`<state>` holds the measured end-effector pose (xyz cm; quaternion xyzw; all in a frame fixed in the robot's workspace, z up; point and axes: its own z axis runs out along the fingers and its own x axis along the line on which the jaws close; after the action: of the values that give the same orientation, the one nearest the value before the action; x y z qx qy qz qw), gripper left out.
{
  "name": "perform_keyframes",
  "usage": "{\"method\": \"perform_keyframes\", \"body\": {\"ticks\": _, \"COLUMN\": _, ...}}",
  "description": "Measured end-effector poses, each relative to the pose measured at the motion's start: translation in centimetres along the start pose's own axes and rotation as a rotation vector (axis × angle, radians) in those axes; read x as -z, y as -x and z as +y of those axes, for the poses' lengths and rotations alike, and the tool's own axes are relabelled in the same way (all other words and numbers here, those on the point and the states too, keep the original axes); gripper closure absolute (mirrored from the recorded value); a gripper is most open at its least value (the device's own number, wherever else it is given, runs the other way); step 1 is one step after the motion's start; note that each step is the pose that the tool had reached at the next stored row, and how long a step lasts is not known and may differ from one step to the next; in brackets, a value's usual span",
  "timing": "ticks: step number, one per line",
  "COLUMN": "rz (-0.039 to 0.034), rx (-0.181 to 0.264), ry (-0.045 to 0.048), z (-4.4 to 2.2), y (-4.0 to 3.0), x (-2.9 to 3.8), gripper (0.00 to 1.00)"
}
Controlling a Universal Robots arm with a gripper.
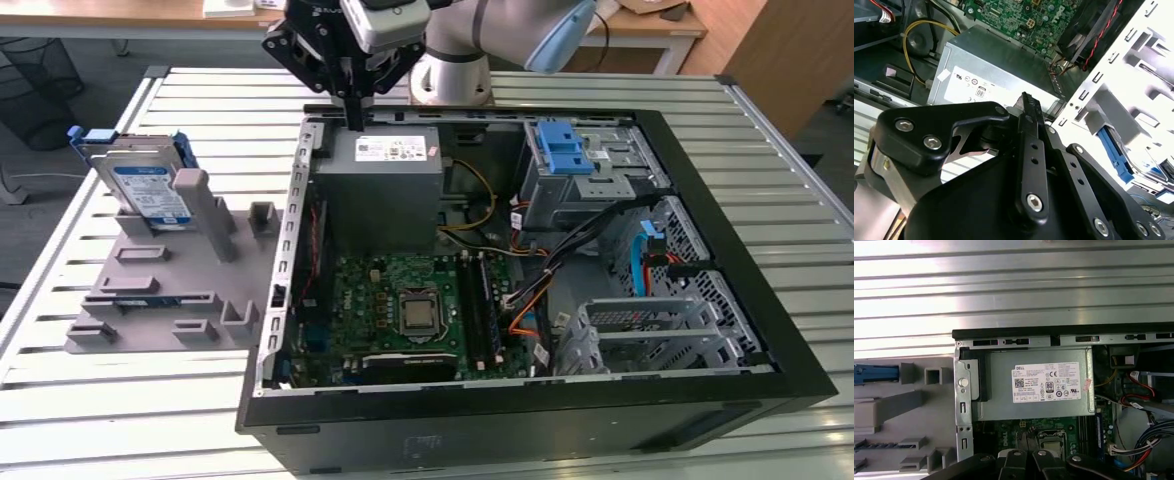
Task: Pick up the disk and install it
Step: 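Reach for the disk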
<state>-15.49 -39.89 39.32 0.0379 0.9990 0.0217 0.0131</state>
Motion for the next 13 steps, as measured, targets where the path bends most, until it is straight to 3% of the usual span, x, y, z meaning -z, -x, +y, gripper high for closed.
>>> {"method": "perform_keyframes", "body": {"ticks": 13, "rz": 0.0000, "rx": 0.000, "ry": 0.0000, "z": -0.06, "y": -0.76, "x": 0.02, "gripper": 0.89}}
